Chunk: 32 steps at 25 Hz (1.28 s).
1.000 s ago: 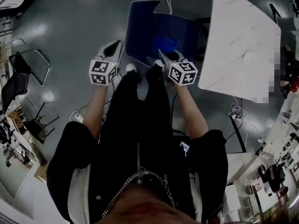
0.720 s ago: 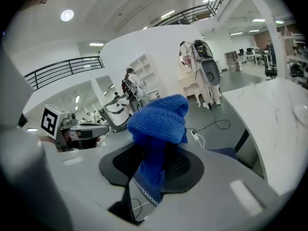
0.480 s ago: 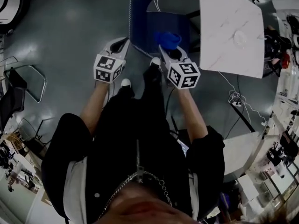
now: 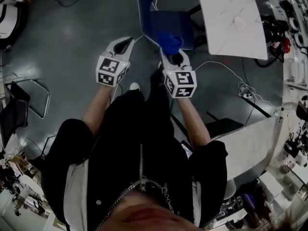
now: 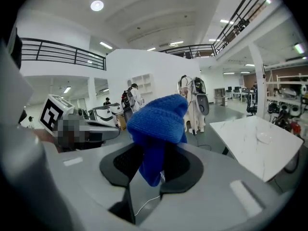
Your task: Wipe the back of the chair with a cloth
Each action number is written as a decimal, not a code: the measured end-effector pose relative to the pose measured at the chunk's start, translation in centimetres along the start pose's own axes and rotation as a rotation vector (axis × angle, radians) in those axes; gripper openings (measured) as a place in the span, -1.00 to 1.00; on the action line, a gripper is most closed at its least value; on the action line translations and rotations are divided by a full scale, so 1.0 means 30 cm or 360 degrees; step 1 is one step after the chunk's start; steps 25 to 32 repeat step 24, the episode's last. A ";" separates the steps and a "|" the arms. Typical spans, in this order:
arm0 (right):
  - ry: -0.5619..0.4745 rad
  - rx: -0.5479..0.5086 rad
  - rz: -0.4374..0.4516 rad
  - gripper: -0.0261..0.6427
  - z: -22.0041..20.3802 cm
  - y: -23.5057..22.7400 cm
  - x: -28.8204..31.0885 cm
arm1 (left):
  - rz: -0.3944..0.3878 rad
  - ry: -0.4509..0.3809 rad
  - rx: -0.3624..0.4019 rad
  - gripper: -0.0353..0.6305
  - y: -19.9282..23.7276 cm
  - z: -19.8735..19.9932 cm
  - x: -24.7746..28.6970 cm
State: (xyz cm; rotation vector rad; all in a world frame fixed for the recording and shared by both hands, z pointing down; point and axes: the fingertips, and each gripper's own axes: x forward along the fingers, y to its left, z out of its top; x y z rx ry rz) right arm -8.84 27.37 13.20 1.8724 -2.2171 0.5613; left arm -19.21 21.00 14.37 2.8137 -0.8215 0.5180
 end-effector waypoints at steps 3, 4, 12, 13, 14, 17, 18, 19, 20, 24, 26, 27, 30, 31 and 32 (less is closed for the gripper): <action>-0.0015 -0.0021 -0.0031 -0.59 -0.022 0.046 -0.053 | -0.0027 -0.0042 0.0014 -0.87 -0.043 0.010 -0.043; -0.0011 -0.0018 -0.0039 -0.59 -0.031 0.048 -0.064 | -0.0033 -0.0051 0.0016 -0.87 -0.057 0.012 -0.048; -0.0002 -0.0033 -0.0075 -0.59 -0.063 0.062 -0.134 | -0.0079 -0.0100 0.0042 -0.87 -0.140 0.042 -0.066; -0.0003 -0.0036 -0.0075 -0.60 -0.069 0.062 -0.148 | -0.0086 -0.0100 0.0040 -0.87 -0.154 0.042 -0.065; -0.0005 -0.0038 -0.0075 -0.60 -0.075 0.063 -0.161 | -0.0093 -0.0101 0.0037 -0.87 -0.165 0.040 -0.065; -0.0021 -0.0058 -0.0081 -0.60 -0.082 0.094 -0.195 | -0.0108 -0.0111 0.0042 -0.87 -0.178 0.036 -0.085; -0.0024 -0.0067 -0.0083 -0.60 -0.084 0.108 -0.205 | -0.0111 -0.0114 0.0044 -0.87 -0.179 0.034 -0.095; -0.0025 -0.0074 -0.0084 -0.60 -0.087 0.123 -0.213 | -0.0113 -0.0117 0.0046 -0.87 -0.180 0.031 -0.105; -0.0024 -0.0078 -0.0085 -0.60 -0.092 0.137 -0.220 | -0.0115 -0.0118 0.0050 -0.87 -0.179 0.027 -0.114; -0.0022 -0.0087 -0.0089 -0.60 -0.109 0.186 -0.241 | -0.0122 -0.0108 0.0073 -0.87 -0.170 0.010 -0.144; -0.0022 -0.0087 -0.0089 -0.60 -0.109 0.186 -0.241 | -0.0122 -0.0108 0.0073 -0.87 -0.170 0.010 -0.144; -0.0022 -0.0087 -0.0089 -0.60 -0.109 0.186 -0.241 | -0.0122 -0.0108 0.0073 -0.87 -0.170 0.010 -0.144; -0.0022 -0.0087 -0.0089 -0.60 -0.109 0.186 -0.241 | -0.0122 -0.0108 0.0073 -0.87 -0.170 0.010 -0.144; -0.0022 -0.0087 -0.0089 -0.60 -0.109 0.186 -0.241 | -0.0122 -0.0108 0.0073 -0.87 -0.170 0.010 -0.144; -0.0022 -0.0087 -0.0089 -0.60 -0.109 0.186 -0.241 | -0.0122 -0.0108 0.0073 -0.87 -0.170 0.010 -0.144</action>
